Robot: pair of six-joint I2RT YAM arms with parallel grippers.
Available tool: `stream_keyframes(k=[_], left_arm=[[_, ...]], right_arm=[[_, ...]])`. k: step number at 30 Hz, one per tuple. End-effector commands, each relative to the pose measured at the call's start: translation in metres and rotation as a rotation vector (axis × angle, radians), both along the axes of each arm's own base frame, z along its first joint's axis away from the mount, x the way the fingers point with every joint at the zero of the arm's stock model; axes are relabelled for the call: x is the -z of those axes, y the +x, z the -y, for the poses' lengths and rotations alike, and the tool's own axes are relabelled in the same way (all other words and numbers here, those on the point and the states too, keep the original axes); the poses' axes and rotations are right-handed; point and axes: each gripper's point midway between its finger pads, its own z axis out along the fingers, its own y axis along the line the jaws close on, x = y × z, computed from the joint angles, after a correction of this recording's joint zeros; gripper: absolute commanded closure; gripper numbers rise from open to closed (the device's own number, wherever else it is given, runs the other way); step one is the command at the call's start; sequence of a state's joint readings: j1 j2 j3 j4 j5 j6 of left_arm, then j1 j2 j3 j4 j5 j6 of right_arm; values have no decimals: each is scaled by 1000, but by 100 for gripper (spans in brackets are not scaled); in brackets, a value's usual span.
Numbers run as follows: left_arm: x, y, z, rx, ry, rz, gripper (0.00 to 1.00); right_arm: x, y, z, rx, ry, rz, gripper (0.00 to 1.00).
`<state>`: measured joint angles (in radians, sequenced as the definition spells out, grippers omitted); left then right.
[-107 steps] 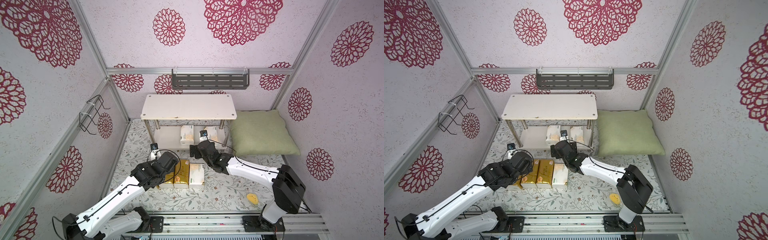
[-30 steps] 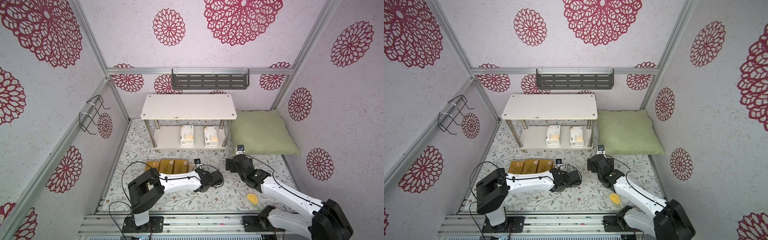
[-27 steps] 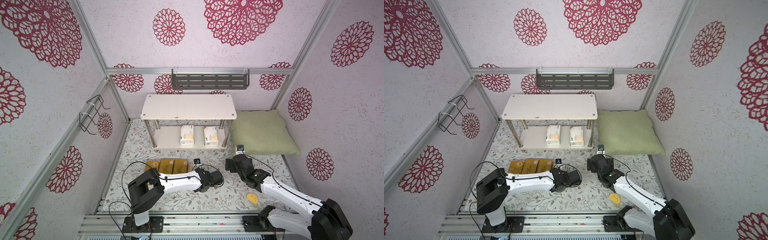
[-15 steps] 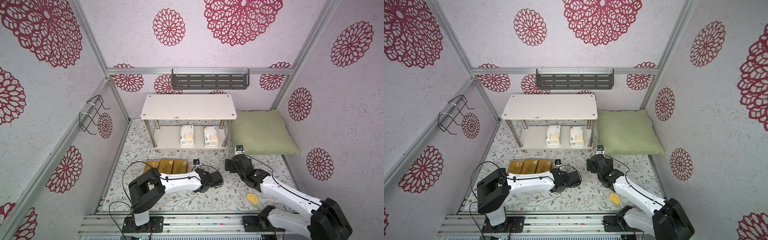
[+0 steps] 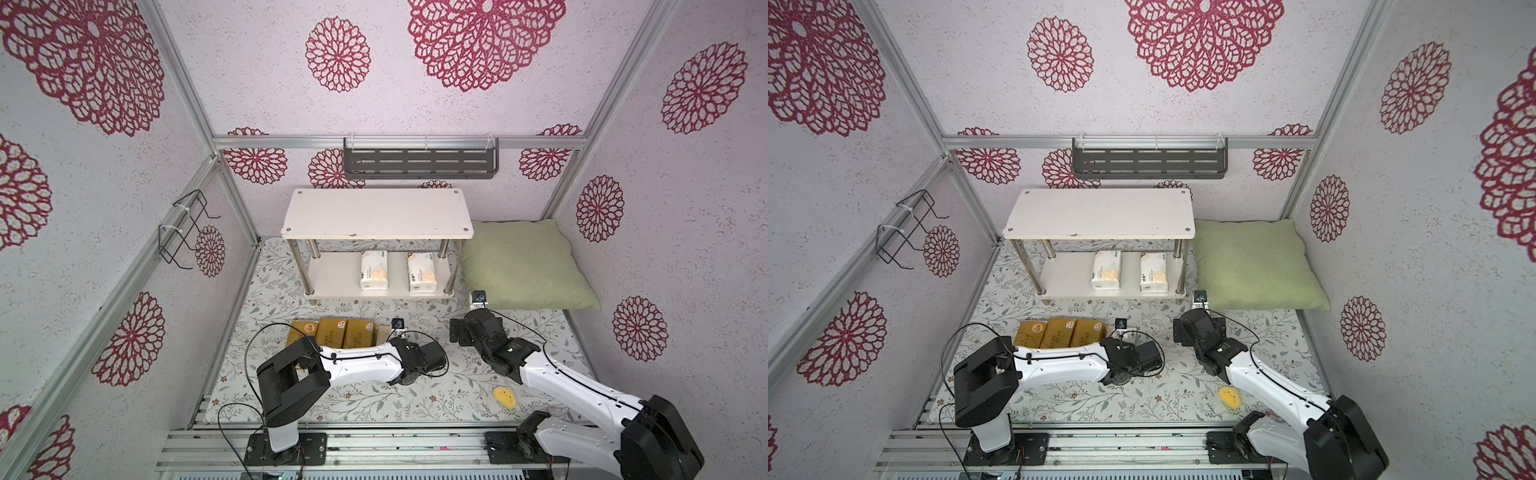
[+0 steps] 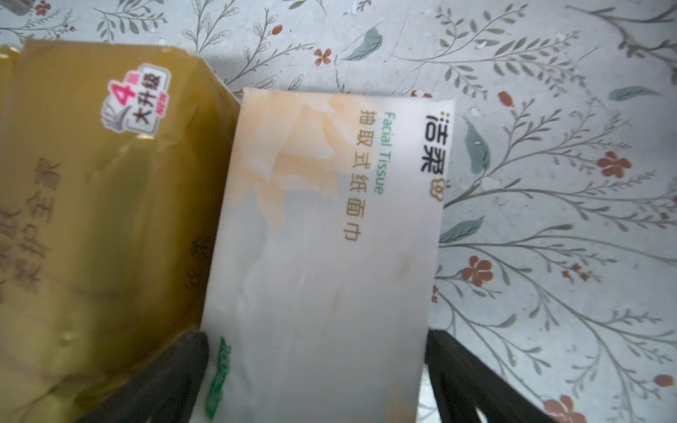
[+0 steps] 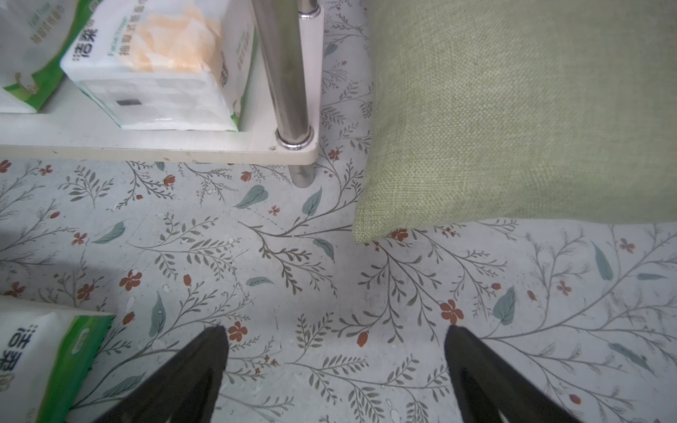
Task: Place the tissue boxes on the shelf by color
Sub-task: Pick up the box of tissues from the center of the board.
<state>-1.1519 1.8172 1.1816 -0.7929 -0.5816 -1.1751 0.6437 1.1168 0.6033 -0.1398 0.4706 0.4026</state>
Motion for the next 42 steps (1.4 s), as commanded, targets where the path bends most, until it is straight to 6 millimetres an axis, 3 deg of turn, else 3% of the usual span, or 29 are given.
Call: stream_keyframes(k=[1, 6, 12, 18, 30, 42], left_arm=[[-6, 11, 20, 42, -27, 26, 0], [-22, 17, 22, 41, -25, 53, 3], [-38, 14, 1, -16, 11, 78, 3], [-27, 7, -8, -41, -19, 62, 3], [-5, 2, -4, -26, -50, 23, 3], [-3, -3, -5, -15, -81, 17, 3]], right_arm=[[-6, 0, 11, 37, -16, 18, 1], [-9, 1, 15, 42, -29, 21, 1], [-10, 2, 17, 46, -40, 23, 1], [-7, 2, 14, 39, -36, 14, 1], [-10, 3, 14, 37, -34, 19, 1], [-11, 6, 8, 22, -20, 18, 1]])
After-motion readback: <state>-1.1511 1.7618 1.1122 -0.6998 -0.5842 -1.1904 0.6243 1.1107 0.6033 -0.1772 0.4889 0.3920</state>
